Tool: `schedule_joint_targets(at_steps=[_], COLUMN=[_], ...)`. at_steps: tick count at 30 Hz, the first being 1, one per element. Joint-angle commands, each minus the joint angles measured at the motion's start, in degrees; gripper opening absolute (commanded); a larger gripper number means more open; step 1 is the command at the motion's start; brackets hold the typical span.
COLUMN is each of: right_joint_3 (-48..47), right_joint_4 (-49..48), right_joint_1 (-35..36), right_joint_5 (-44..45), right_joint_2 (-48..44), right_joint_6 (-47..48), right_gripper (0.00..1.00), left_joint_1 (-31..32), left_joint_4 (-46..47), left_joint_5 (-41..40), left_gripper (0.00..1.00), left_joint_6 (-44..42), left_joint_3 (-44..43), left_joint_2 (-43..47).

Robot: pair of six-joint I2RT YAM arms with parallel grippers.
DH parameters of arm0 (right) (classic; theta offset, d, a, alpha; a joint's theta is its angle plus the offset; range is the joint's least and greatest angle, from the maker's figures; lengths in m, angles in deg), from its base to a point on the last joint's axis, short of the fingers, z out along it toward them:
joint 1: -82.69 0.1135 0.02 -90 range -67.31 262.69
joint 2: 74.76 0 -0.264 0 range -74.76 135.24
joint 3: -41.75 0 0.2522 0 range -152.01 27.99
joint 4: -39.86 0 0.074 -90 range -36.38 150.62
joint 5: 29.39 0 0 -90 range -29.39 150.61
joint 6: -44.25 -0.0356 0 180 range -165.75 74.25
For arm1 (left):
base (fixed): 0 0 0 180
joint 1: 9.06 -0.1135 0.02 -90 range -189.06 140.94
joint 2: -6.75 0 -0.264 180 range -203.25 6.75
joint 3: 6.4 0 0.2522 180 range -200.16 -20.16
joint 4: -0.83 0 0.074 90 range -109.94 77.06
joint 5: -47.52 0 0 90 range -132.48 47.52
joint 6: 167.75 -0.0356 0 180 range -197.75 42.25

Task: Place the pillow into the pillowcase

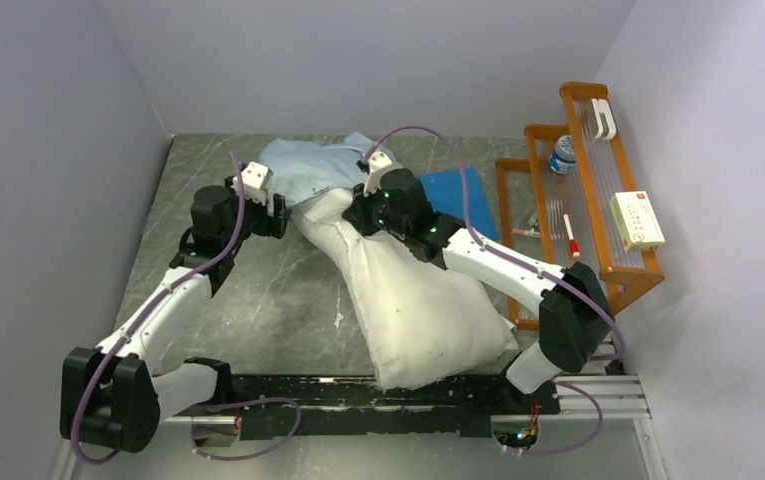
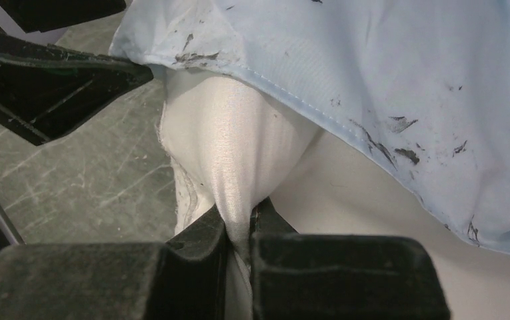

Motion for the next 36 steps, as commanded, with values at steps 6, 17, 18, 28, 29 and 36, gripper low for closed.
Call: schedule_joint_targets(at_steps=[6, 17, 18, 28, 29, 36], right_joint_3=[-3.4, -2.7, -2.5, 3.3, 3.5, 3.3], right_joint_4=[-11.0, -16.3, -17.1, -34.3, -35.6, -41.0], right_joint_1=[-1.2, -1.7, -1.8, -2.9, -3.2, -4.6], right_joint_5=[-4.5, -6.1, -5.8, 5.6, 6.7, 12.2], right_joint_2=[-0.9, -1.0, -1.1, -4.9, -5.2, -5.8], right_joint_6=[-3.6, -8.1, -8.5, -16.2, -17.1, -21.5], right_gripper=[0.00, 0.00, 0.00, 0.00, 0.00, 0.00], left_joint_1=[1.1, 8.5, 9.3, 16.5, 16.6, 16.8], left_joint_4=[5.5, 8.6, 8.6, 10.5, 9.9, 2.7], left_joint_5=[-4.5, -11.9, -11.9, 7.3, 8.3, 21.1], left_gripper=[0.75, 0.11, 0.05, 0.05, 0.05, 0.05], left_joint_6=[-6.6, -11.4, -11.6, -13.4, -13.3, -12.0], left_joint_3=[-1.9, -3.9, -3.6, 0.5, 0.3, -4.2], left_joint_2=[-3.8, -5.3, -3.9, 9.2, 9.8, 10.0])
